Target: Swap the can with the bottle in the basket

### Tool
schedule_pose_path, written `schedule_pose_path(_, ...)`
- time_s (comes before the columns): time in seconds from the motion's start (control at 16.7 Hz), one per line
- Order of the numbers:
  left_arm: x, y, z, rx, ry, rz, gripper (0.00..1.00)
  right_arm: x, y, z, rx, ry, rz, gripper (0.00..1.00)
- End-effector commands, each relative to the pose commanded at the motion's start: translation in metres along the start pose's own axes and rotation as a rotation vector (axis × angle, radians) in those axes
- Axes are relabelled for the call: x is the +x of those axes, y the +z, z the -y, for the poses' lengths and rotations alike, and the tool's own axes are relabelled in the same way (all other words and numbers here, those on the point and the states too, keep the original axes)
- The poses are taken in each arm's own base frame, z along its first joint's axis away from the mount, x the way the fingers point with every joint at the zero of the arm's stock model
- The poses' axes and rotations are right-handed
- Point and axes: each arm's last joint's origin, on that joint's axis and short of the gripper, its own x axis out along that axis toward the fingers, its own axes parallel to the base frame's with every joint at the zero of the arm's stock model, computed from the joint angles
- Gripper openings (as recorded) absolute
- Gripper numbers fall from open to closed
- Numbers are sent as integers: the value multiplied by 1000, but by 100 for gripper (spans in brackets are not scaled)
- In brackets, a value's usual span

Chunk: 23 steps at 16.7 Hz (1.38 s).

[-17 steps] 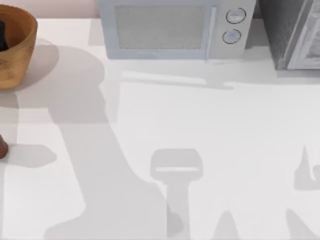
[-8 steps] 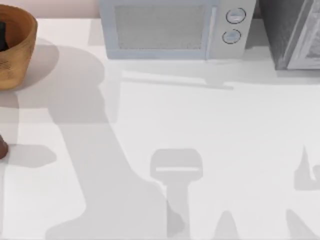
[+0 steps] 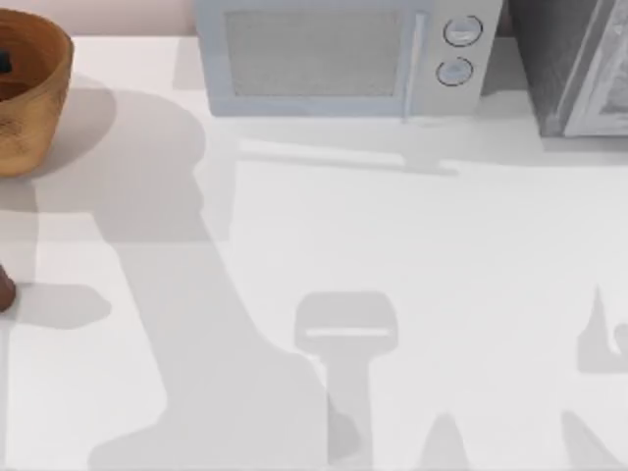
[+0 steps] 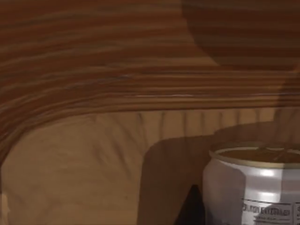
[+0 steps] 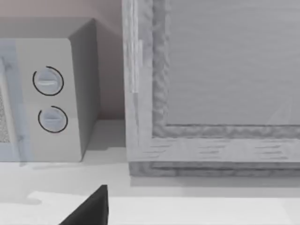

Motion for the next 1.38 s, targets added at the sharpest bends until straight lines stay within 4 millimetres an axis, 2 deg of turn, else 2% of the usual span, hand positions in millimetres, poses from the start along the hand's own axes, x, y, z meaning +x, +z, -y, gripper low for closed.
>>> schedule_pose_path(0.18,0,0,0,0,0,0,2,0,0,0,0,0,0,100)
schedule_pose_path(0.24,0,0,0,0,0,0,0,0,0,0,0,0,0,100)
schedule_pose_path(0.66,0,0,0,0,0,0,0,0,0,0,0,0,0,100)
schedule_pose_path(0.72,-18,4,10,17,-5,32,0,0,0,0,0,0,0,100)
schedule_pose_path(0.9,-24,3,12,8,4,35,0,0,0,0,0,0,0,100)
schedule_pose_path(1.02,-39,0,19,1,24,55,0,0,0,0,0,0,0,100)
schedule_pose_path(1.14,-64,-5,31,3,53,102,0,0,0,0,0,0,0,100)
schedule_pose_path(1.26,-99,-15,50,18,87,180,0,0,0,0,0,0,0,100)
schedule_pose_path(1.38,-138,-33,74,40,123,282,0,0,0,0,0,0,0,100)
